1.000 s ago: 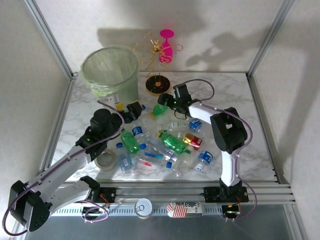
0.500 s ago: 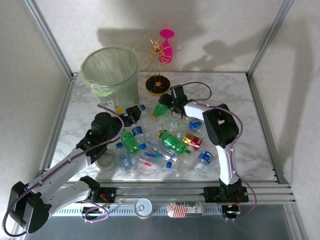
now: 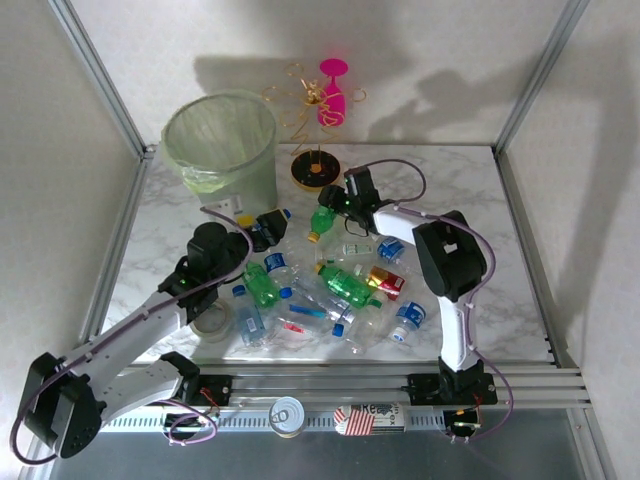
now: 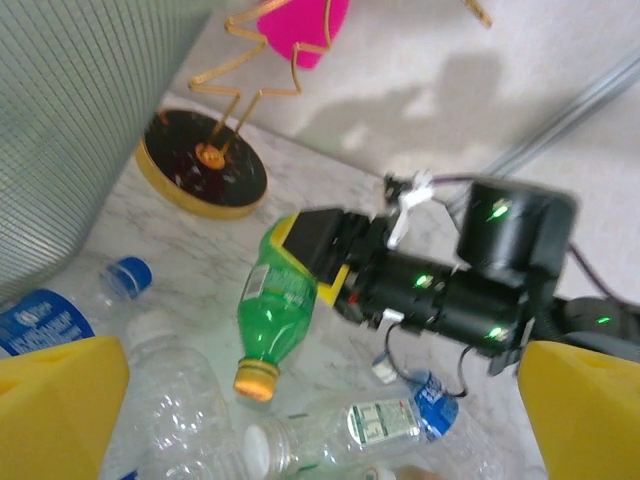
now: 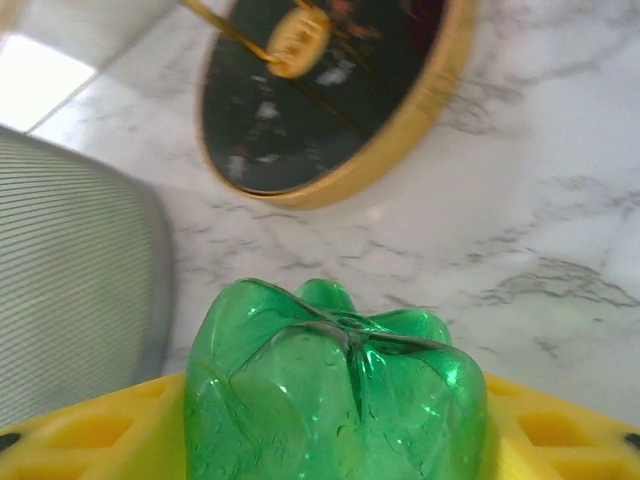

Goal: Put the plastic bottles in the bin

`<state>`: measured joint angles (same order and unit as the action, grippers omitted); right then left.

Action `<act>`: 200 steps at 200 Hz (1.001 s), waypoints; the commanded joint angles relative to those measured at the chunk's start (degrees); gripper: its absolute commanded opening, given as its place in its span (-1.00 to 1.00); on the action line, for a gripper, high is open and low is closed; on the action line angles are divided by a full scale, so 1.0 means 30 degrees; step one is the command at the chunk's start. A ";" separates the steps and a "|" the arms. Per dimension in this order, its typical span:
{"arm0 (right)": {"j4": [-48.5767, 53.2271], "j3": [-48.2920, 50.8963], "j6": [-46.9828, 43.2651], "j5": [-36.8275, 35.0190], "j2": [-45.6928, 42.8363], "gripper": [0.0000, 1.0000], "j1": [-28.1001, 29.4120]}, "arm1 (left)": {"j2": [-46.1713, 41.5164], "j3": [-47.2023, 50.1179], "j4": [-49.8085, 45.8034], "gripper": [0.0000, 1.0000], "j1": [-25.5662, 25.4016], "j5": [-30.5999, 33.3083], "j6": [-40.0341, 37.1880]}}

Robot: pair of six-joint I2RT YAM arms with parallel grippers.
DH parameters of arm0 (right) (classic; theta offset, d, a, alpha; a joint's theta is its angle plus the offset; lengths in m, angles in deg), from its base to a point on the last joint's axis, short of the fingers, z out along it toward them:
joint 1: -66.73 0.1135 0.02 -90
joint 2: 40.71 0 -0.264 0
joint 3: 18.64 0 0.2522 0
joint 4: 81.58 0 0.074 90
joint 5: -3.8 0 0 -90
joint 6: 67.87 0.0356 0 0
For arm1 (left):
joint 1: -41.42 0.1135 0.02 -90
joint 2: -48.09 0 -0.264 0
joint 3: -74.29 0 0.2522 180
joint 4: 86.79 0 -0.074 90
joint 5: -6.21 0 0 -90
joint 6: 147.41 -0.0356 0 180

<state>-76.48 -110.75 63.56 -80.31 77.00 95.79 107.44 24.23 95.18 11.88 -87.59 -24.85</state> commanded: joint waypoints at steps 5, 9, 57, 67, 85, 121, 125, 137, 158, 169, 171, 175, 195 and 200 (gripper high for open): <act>-0.1124 0.1047 -0.1946 0.1496 -0.3117 0.03 -0.0132 | 0.1185 -0.1002 0.1587 0.99 -0.0300 -0.2164 0.0618; -0.1163 0.1261 -0.2053 0.1578 -0.3436 0.03 -0.0132 | 0.1362 -0.1062 0.1758 0.99 -0.0371 -0.2402 0.0631; -0.1055 0.3236 -0.2936 0.3383 -0.7021 0.02 -0.0135 | 0.3932 -0.2649 0.2465 0.99 -0.1887 -0.4244 -0.0302; -0.0929 0.3592 -0.3041 0.3633 -0.7713 0.02 -0.0121 | 0.4518 -0.3077 0.2441 0.99 -0.2251 -0.4368 -0.0520; -0.0876 0.4186 -0.3203 0.3848 -0.8823 0.02 -0.0113 | 0.5609 -0.3823 0.2277 0.99 -0.2726 -0.4528 -0.0777; -0.1180 0.5309 -0.3208 0.4189 -1.0306 0.02 -0.0120 | 0.7609 -0.5154 0.2172 0.97 -0.3225 -0.4793 -0.0759; -0.1224 0.5422 -0.3183 0.4211 -1.0388 0.01 -0.0135 | 0.7803 -0.5275 0.2170 0.96 -0.3235 -0.4835 -0.0788; -0.1426 0.5685 -0.3048 0.4334 -1.0619 0.01 -0.0133 | 0.8321 -0.5711 0.2046 0.93 -0.3299 -0.4831 -0.0831; -0.1797 0.6048 -0.2780 0.4678 -1.0955 -0.01 -0.0127 | 0.8946 -0.6232 0.1695 0.87 -0.3337 -0.4572 -0.0941; -0.1850 0.6156 -0.2734 0.4826 -1.1100 -0.01 -0.0130 | 0.9111 -0.6328 0.1597 0.86 -0.3337 -0.4226 -0.1062; -0.1854 0.6160 -0.2735 0.4859 -1.1106 -0.01 -0.0133 | 0.9134 -0.6344 0.1580 0.85 -0.3330 -0.4159 -0.1088; -0.1835 0.6166 -0.2736 0.4890 -1.1162 -0.01 -0.0128 | 0.9150 -0.6358 0.1580 0.84 -0.3329 -0.4063 -0.1121; -0.1740 0.6280 -0.2736 0.5009 -1.1318 -0.01 -0.0133 | 0.9182 -0.6352 0.1863 0.75 -0.3312 -0.3743 -0.1267; -0.1725 0.6305 -0.2714 0.5062 -1.1370 -0.01 -0.0113 | 0.9218 -0.6355 0.1974 0.73 -0.3320 -0.3746 -0.1272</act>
<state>-79.63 -92.63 54.95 -66.80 45.06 95.70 134.83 7.03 100.21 2.35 -100.26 -27.08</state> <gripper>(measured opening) 0.596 0.890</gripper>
